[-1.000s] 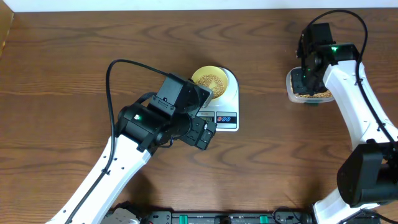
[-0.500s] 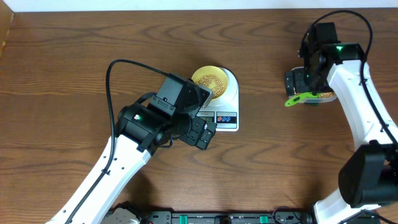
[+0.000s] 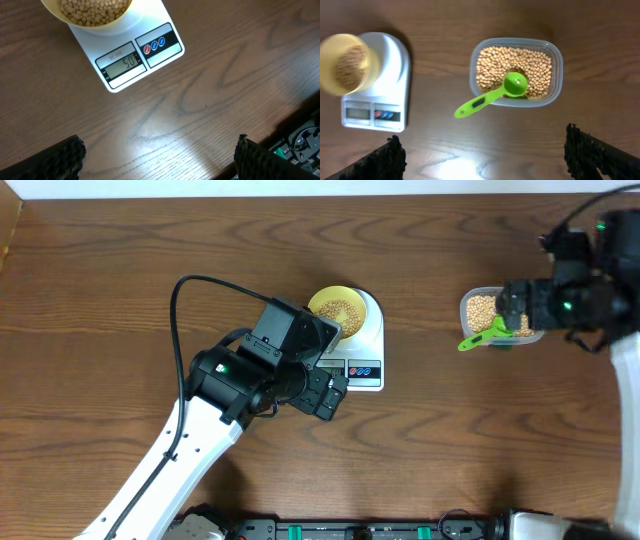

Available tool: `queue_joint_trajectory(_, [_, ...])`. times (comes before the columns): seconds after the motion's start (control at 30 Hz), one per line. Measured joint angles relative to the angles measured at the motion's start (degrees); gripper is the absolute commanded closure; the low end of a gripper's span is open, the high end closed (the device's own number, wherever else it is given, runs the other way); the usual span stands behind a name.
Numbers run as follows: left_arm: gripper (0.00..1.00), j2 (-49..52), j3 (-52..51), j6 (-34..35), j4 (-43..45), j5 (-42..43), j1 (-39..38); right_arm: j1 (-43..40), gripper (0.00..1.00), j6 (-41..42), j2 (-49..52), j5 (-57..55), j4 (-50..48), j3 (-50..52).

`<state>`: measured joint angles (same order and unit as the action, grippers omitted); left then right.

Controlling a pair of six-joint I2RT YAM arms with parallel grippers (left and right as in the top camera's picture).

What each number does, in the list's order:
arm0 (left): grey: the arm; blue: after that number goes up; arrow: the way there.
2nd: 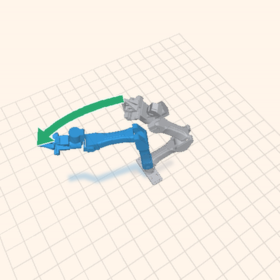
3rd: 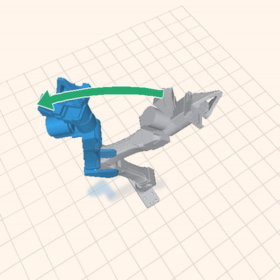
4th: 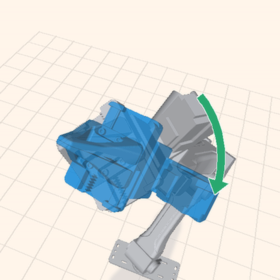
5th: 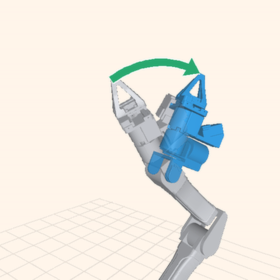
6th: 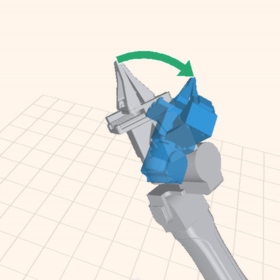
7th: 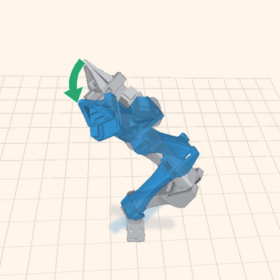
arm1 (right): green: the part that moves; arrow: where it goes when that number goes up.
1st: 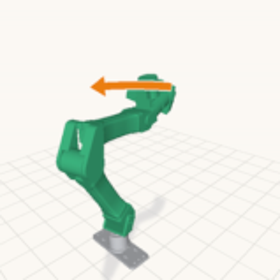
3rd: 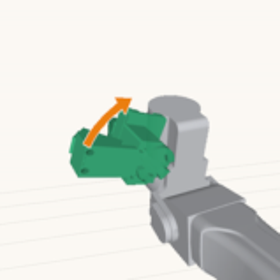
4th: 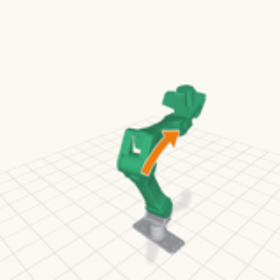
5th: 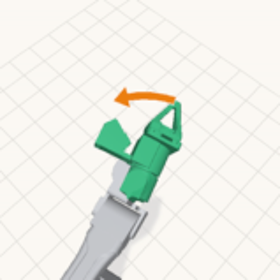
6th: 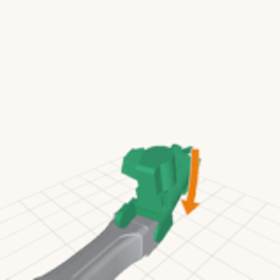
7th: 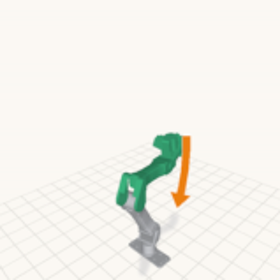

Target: Scoop item into bowl and weigh 50g on scale

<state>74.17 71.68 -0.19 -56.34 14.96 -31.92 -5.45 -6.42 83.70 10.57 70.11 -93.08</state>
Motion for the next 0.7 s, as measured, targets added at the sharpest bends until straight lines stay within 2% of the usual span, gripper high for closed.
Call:
queue_joint_trajectory(0.3, [0.02, 0.00, 0.00, 0.00, 0.00, 0.00, 0.00, -1.77, 0.01, -4.85, -19.10, 3.13, 4.31, -0.02])
queue_joint_trajectory(0.53, [0.02, 0.00, 0.00, 0.00, -0.02, 0.00, 0.00, -1.77, 0.01, -2.49, -36.17, -0.55, 10.38, 1.22])
queue_joint_trajectory(0.6, [0.02, 0.00, 0.00, 0.00, 0.00, 0.02, 0.00, -1.77, 0.01, -1.31, -40.52, -1.38, 10.16, 4.07])
queue_joint_trajectory(0.7, [0.02, 0.00, -0.02, 0.02, 0.04, 0.00, 0.00, -1.77, 0.01, -0.44, -45.92, -2.56, 4.33, 10.71])
